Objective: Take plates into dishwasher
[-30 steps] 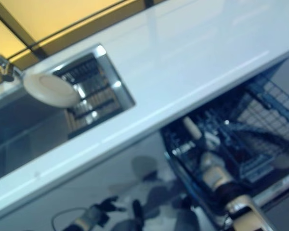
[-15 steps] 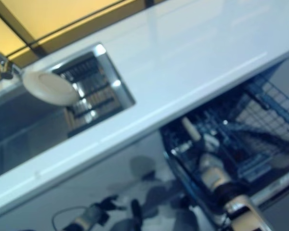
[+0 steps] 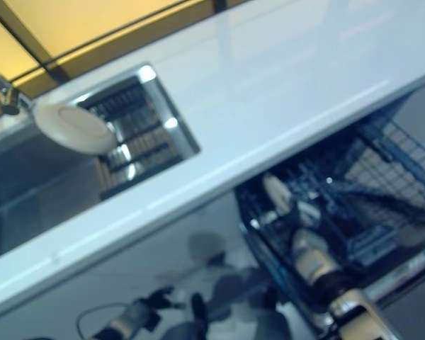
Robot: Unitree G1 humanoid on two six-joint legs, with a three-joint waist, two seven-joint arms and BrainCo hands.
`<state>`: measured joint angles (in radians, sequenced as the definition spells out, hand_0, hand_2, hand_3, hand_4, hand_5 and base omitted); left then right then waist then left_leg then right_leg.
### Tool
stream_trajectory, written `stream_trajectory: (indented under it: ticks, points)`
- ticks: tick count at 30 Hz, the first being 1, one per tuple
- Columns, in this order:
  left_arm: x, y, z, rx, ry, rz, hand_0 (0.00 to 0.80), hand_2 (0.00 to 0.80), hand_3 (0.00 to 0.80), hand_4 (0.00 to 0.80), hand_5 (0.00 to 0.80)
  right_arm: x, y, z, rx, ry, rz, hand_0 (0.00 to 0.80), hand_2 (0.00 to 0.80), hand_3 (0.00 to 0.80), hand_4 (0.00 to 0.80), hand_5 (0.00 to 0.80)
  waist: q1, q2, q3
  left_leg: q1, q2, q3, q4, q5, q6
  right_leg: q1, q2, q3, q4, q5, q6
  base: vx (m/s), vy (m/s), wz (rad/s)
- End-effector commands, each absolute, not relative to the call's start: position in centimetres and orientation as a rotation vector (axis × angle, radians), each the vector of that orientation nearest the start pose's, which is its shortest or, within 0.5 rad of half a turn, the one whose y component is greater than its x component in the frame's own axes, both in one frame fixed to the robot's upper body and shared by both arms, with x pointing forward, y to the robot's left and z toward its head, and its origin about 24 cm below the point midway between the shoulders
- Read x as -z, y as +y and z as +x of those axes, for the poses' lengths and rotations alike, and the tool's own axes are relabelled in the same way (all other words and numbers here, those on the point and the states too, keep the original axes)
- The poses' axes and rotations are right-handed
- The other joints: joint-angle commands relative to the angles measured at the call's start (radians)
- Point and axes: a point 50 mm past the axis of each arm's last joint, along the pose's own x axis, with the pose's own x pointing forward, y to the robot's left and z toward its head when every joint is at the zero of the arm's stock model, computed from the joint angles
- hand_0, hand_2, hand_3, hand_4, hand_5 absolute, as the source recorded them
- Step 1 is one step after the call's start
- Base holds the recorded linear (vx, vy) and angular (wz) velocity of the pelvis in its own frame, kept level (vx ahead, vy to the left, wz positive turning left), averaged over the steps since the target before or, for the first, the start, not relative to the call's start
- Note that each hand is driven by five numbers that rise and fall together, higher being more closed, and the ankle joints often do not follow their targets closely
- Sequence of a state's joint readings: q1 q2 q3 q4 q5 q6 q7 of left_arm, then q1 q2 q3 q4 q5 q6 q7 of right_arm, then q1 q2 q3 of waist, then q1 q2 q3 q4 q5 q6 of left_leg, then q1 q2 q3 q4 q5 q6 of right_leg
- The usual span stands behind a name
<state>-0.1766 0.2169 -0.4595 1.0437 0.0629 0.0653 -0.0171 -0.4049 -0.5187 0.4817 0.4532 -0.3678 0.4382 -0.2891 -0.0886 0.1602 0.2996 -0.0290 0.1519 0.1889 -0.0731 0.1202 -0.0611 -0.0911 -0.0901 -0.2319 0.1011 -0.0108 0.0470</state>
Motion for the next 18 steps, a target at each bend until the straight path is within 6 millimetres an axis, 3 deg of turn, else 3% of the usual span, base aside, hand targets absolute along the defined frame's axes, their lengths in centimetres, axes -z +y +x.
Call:
stream_trajectory:
  ticks: [1, 18]
  points:
    - [12.4, 18.8, 19.9, 0.301, 0.909, 0.601, 0.000, 0.000, 0.000, 0.000, 0.000, -1.5, -18.1, 31.1, 0.032, 0.290, -1.084, 0.000, 0.000, 0.000, 0.000, 0.000, 0.021, -0.089, 0.035, -0.009, -0.086, -0.005, -0.014, -0.096, 0.029, 0.073, 0.018, -0.024, -0.054, -0.107, -0.059, 0.000, 0.000, 0.00]
    - [12.5, 19.7, 19.4, 0.254, 0.923, 0.586, 0.000, 0.000, 0.000, 0.000, 0.000, -3.4, -19.3, 30.4, 0.086, 0.198, -1.018, 0.000, 0.000, 0.000, 0.000, 0.000, 0.002, -0.115, 0.036, -0.001, -0.076, 0.013, -0.014, -0.099, 0.031, 0.078, 0.028, -0.010, -0.061, -0.102, -0.055, 0.000, 0.000, 0.00]
